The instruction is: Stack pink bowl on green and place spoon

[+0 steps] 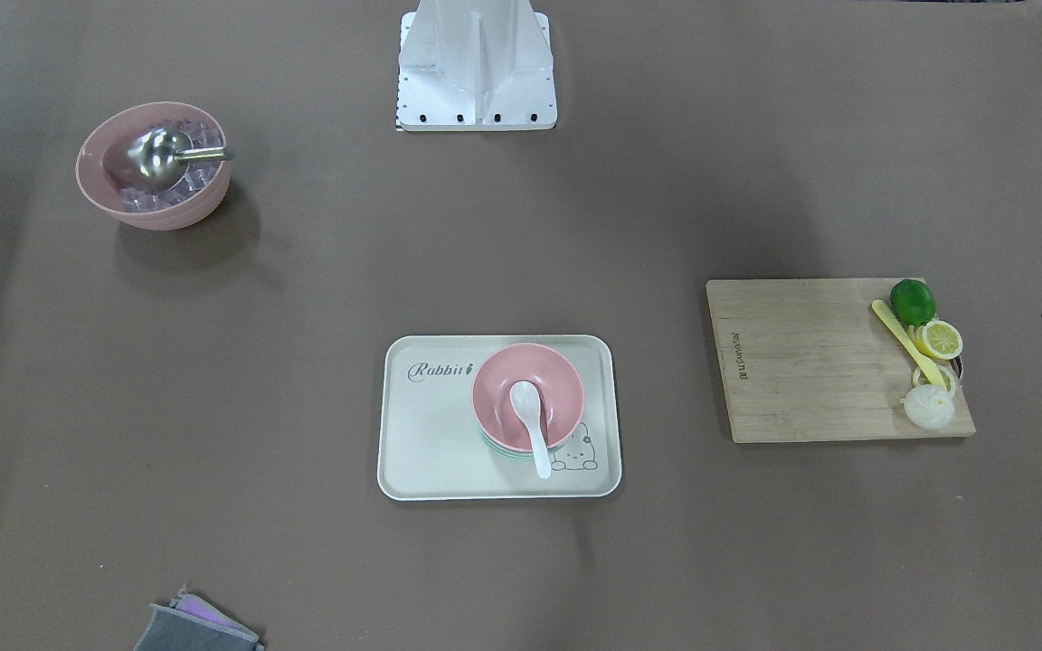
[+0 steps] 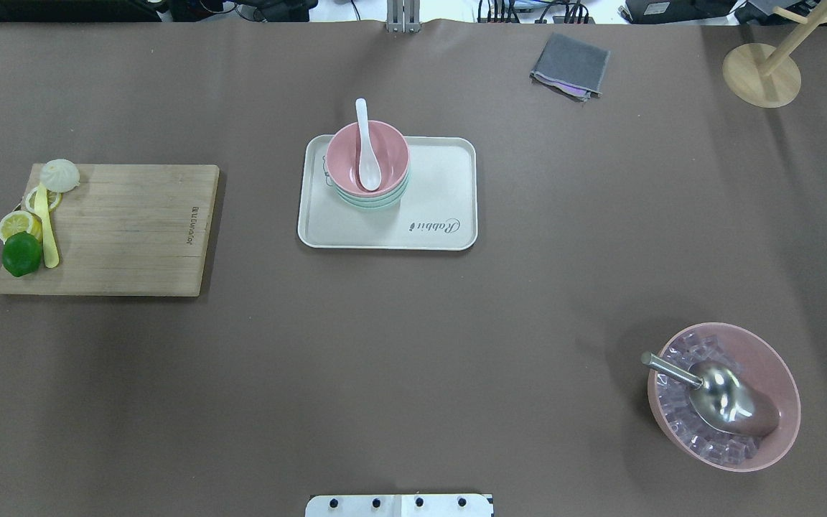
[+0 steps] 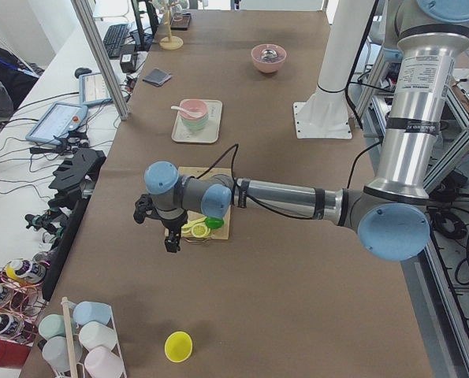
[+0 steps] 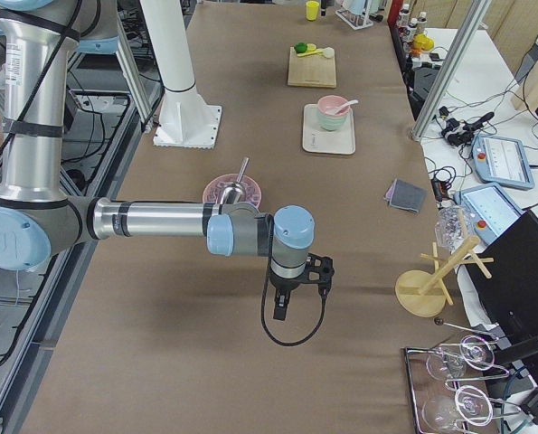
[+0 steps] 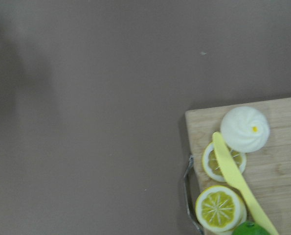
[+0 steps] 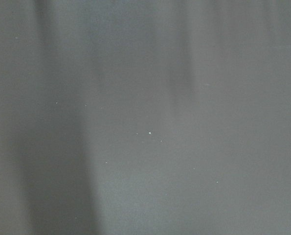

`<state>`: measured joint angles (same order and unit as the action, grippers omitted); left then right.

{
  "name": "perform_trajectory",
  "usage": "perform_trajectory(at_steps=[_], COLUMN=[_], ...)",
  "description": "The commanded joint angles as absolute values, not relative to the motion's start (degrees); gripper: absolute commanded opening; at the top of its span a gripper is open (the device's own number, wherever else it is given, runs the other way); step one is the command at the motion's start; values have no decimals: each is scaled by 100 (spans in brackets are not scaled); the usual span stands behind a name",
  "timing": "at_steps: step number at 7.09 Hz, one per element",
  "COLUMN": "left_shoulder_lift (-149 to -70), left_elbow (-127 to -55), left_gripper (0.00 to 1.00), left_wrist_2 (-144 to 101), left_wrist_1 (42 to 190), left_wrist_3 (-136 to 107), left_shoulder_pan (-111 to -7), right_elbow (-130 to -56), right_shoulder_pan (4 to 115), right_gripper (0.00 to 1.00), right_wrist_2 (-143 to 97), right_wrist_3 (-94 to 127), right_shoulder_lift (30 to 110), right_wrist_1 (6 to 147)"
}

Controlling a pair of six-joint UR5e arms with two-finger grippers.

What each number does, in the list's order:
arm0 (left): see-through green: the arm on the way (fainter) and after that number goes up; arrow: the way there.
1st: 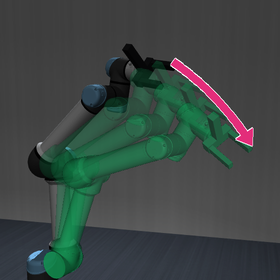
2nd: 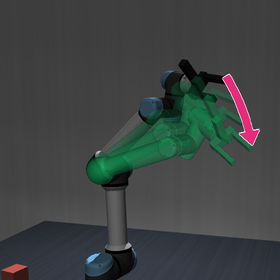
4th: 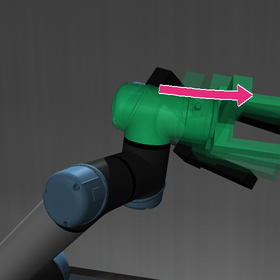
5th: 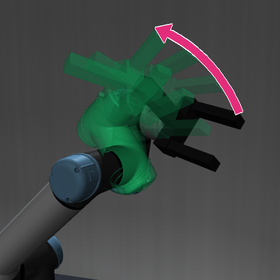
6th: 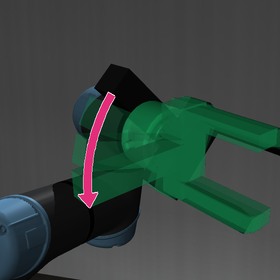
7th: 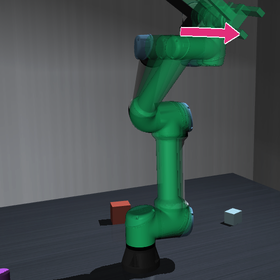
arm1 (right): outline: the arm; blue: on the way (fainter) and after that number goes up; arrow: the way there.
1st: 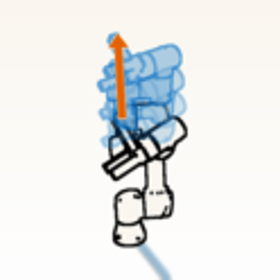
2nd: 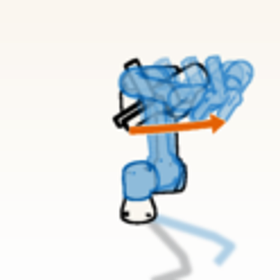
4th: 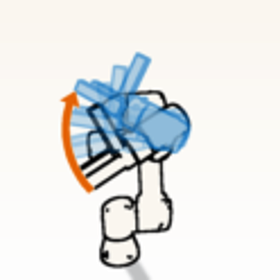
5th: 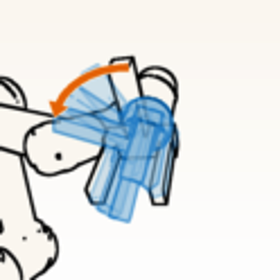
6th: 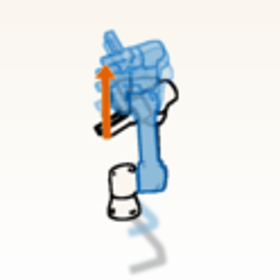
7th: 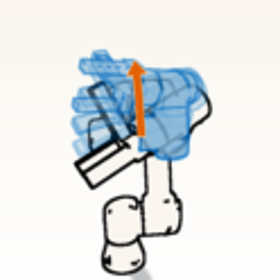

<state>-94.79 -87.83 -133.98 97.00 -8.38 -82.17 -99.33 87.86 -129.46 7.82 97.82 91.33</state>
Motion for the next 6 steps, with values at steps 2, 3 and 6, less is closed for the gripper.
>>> perform_trajectory(at_steps=[2, 3, 6], left_shoulder_lift=[-9098, -8888, -8369], left_elbow=[-9026, -9113, -9622], left_gripper=[99, 99, 99], left_wrist_2=[-13228, -13219, -13228], left_wrist_1=[9537, 9510, 9518], left_wrist_3=[-223, 111, 422], left_shoulder_pan=[-8543, -8647, -8701], right_elbow=[-9932, -9940, -9958], right_shoulder_pan=[8789, 8789, 8780], right_gripper=[100, 100, 100], right_wrist_2=[-12946, -12946, -12938], right_wrist_3=[782, 782, 782], right_shoulder_lift=[9747, 9730, 9729], right_wrist_1=[9114, 9106, 9097])
